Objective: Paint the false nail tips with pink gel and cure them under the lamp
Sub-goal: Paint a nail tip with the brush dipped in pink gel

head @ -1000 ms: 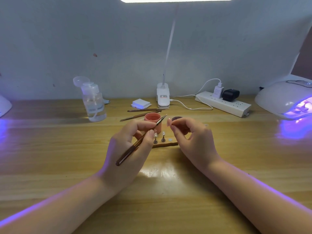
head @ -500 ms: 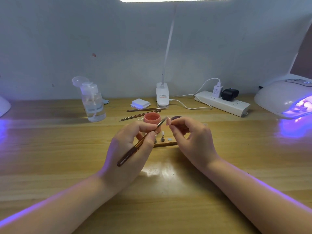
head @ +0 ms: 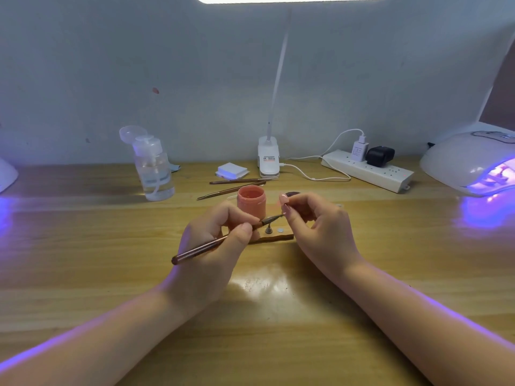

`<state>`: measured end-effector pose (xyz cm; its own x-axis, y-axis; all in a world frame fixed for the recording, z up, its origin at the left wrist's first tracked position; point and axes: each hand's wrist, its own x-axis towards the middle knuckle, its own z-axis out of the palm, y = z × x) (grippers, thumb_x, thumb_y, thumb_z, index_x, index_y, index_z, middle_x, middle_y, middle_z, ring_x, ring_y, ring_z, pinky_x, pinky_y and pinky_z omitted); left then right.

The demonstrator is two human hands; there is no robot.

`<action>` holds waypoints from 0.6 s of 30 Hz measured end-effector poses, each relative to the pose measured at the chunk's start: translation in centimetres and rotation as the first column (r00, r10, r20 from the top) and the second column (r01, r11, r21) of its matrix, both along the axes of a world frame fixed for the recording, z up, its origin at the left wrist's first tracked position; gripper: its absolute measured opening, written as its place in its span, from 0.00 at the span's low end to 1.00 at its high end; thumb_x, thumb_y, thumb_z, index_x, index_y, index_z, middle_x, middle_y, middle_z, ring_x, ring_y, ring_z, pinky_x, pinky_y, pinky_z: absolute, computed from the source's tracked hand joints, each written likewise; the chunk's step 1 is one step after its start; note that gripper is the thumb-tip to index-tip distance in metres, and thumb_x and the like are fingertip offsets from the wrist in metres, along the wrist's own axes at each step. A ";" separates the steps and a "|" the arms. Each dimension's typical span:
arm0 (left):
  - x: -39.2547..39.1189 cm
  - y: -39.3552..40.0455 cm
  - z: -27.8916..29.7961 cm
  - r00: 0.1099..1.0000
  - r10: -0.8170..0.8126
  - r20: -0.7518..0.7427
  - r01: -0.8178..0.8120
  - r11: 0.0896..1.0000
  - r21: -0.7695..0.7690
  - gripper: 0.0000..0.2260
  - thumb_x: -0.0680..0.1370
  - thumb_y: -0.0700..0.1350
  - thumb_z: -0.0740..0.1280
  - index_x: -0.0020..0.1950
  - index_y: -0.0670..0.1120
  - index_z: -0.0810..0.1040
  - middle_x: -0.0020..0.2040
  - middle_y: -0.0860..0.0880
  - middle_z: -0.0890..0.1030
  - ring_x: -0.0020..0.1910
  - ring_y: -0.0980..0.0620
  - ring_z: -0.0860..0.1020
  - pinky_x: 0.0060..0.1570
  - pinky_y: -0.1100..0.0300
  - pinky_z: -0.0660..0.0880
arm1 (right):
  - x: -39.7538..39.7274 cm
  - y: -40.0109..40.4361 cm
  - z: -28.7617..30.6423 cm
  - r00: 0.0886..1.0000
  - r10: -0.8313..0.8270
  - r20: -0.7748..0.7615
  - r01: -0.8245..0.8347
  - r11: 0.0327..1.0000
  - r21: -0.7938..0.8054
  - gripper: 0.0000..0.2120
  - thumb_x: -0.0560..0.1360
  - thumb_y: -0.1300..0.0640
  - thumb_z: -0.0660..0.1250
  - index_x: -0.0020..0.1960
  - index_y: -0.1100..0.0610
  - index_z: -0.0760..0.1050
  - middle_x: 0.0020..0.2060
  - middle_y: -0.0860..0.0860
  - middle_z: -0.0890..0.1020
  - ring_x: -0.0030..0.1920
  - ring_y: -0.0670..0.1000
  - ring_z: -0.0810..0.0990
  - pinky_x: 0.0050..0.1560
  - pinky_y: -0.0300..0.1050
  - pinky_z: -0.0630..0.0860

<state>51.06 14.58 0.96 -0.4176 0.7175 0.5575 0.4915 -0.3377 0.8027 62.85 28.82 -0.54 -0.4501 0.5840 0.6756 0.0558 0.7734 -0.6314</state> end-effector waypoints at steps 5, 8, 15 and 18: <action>0.1 0.3 0.1 0.998 0.019 0.060 -0.020 1.000 0.017 0.06 0.75 0.46 0.65 0.50 0.49 0.80 0.45 0.53 0.84 0.46 0.56 0.81 0.44 0.66 0.75 | 0.0 0.0 0.0 1.000 0.008 0.008 -0.008 1.000 -0.007 0.05 0.75 0.63 0.69 0.51 0.61 0.81 0.39 0.51 0.83 0.40 0.48 0.81 0.42 0.48 0.78; 0.1 0.3 0.0 0.997 -0.022 0.074 0.023 1.000 -0.014 0.06 0.75 0.44 0.65 0.48 0.47 0.81 0.44 0.50 0.85 0.46 0.54 0.82 0.45 0.66 0.76 | 0.0 0.0 0.0 1.000 0.002 -0.005 -0.002 1.000 -0.018 0.05 0.75 0.63 0.70 0.50 0.61 0.81 0.39 0.51 0.83 0.39 0.49 0.81 0.42 0.48 0.78; -1.2 1.1 2.6 0.993 0.085 0.085 -0.087 0.996 0.026 0.05 0.74 0.42 0.65 0.43 0.46 0.80 0.35 0.52 0.84 0.36 0.59 0.80 0.37 0.67 0.75 | -0.1 0.2 -0.2 1.000 -0.020 -0.004 0.020 0.999 -0.044 0.04 0.75 0.62 0.70 0.49 0.60 0.81 0.38 0.50 0.83 0.38 0.48 0.80 0.42 0.47 0.78; -3.3 2.6 5.3 0.963 0.265 0.042 -0.259 0.959 -0.119 0.06 0.76 0.42 0.67 0.40 0.46 0.82 0.30 0.54 0.82 0.33 0.58 0.77 0.38 0.61 0.74 | -0.3 0.3 -0.3 0.999 -0.039 -0.008 0.039 0.998 -0.049 0.03 0.75 0.62 0.70 0.49 0.59 0.82 0.38 0.49 0.84 0.38 0.47 0.80 0.41 0.45 0.77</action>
